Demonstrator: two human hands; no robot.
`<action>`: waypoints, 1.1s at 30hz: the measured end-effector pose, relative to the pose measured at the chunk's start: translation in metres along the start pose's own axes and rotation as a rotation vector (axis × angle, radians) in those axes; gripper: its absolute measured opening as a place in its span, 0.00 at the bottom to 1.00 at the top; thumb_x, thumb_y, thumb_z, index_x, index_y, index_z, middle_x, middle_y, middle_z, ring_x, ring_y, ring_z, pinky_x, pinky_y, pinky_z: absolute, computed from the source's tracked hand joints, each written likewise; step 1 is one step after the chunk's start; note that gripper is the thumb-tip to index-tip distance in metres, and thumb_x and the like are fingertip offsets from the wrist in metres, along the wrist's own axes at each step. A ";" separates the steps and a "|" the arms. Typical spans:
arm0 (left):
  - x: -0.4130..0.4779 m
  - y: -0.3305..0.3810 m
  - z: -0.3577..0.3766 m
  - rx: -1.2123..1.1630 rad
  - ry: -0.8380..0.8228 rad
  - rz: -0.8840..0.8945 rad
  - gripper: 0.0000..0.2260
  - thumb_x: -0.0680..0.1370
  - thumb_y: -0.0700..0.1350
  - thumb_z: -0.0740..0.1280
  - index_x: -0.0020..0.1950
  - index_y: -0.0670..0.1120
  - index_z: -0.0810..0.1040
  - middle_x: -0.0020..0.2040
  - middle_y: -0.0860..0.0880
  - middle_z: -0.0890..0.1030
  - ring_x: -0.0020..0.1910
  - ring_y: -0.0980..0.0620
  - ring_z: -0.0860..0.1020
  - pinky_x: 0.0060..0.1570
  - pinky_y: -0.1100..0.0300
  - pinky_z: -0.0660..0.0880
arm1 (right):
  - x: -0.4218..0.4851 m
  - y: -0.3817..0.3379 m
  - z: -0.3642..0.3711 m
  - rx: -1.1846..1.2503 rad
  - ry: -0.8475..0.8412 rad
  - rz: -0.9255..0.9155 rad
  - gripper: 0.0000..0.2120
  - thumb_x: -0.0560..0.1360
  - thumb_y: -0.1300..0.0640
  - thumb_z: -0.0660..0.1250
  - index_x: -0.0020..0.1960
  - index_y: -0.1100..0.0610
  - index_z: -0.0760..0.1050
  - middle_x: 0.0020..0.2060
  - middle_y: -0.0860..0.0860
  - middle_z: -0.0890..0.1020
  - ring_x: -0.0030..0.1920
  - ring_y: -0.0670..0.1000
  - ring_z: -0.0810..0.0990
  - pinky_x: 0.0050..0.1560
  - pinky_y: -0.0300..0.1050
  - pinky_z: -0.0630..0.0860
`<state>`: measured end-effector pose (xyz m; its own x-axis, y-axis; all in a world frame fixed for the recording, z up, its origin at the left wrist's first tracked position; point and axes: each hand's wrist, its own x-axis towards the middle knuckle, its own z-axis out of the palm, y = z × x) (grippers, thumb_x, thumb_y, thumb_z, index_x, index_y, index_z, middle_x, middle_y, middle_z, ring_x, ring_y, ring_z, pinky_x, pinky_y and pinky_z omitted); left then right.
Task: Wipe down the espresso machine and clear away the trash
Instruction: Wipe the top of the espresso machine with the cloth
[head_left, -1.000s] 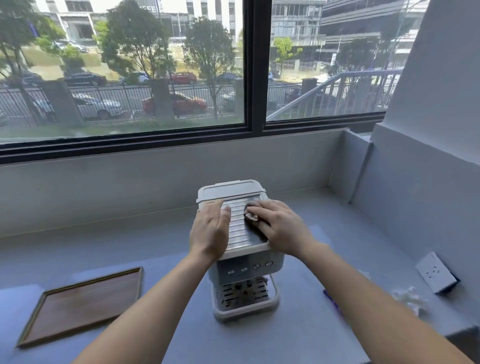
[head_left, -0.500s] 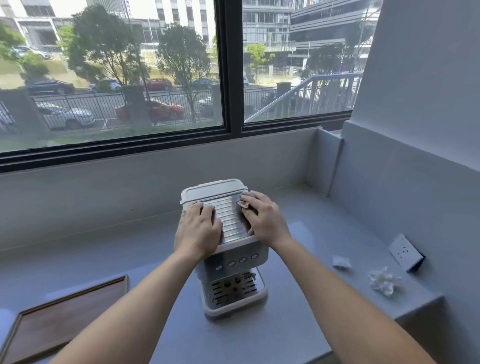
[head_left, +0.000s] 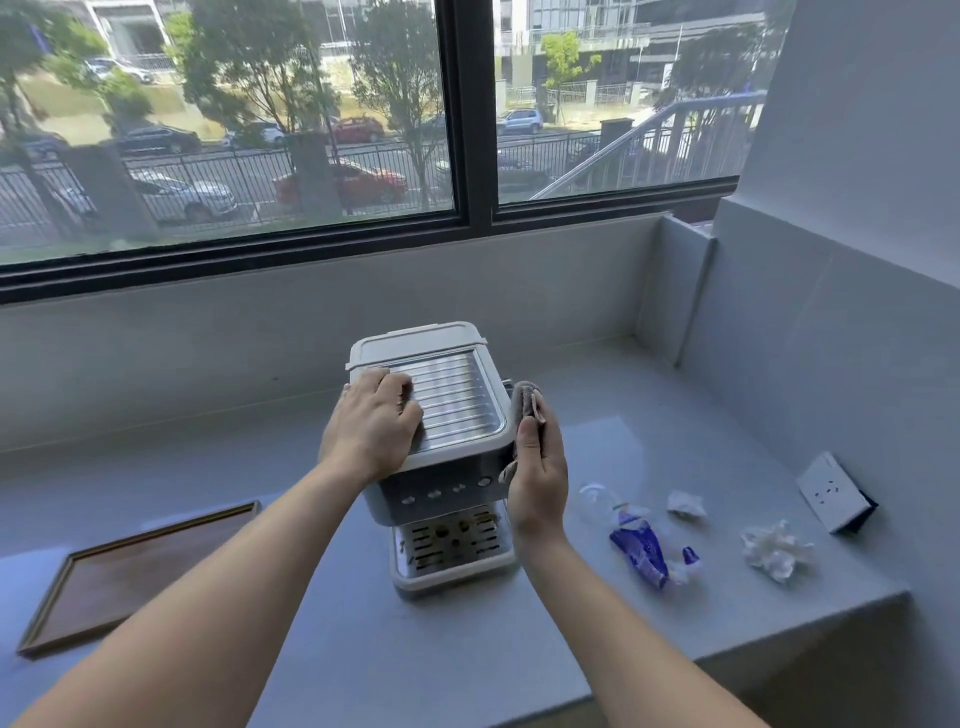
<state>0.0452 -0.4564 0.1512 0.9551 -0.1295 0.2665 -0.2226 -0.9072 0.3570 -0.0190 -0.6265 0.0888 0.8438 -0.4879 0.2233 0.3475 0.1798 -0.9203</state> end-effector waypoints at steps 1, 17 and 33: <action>0.000 0.000 0.000 0.000 -0.003 0.002 0.15 0.79 0.50 0.58 0.65 0.50 0.71 0.67 0.49 0.70 0.67 0.48 0.66 0.70 0.52 0.61 | 0.008 0.000 0.001 0.006 0.016 0.073 0.14 0.81 0.48 0.59 0.65 0.44 0.75 0.61 0.44 0.81 0.41 0.40 0.80 0.40 0.39 0.78; -0.001 0.000 0.001 -0.041 0.033 -0.008 0.15 0.80 0.51 0.57 0.65 0.50 0.72 0.67 0.50 0.71 0.66 0.48 0.67 0.68 0.52 0.62 | -0.027 0.004 0.016 -0.165 0.216 0.125 0.16 0.83 0.47 0.56 0.70 0.41 0.69 0.66 0.42 0.73 0.67 0.47 0.72 0.66 0.58 0.73; 0.000 -0.003 0.002 -0.028 0.058 0.041 0.15 0.80 0.50 0.57 0.64 0.48 0.73 0.65 0.48 0.73 0.65 0.47 0.68 0.69 0.52 0.62 | 0.029 -0.038 0.013 -0.818 -0.213 -0.292 0.12 0.79 0.53 0.65 0.61 0.50 0.80 0.66 0.46 0.76 0.66 0.47 0.73 0.60 0.45 0.74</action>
<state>0.0457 -0.4547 0.1485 0.9323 -0.1422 0.3326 -0.2675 -0.8901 0.3690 -0.0018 -0.6363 0.1346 0.8537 -0.2350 0.4647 0.2291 -0.6318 -0.7405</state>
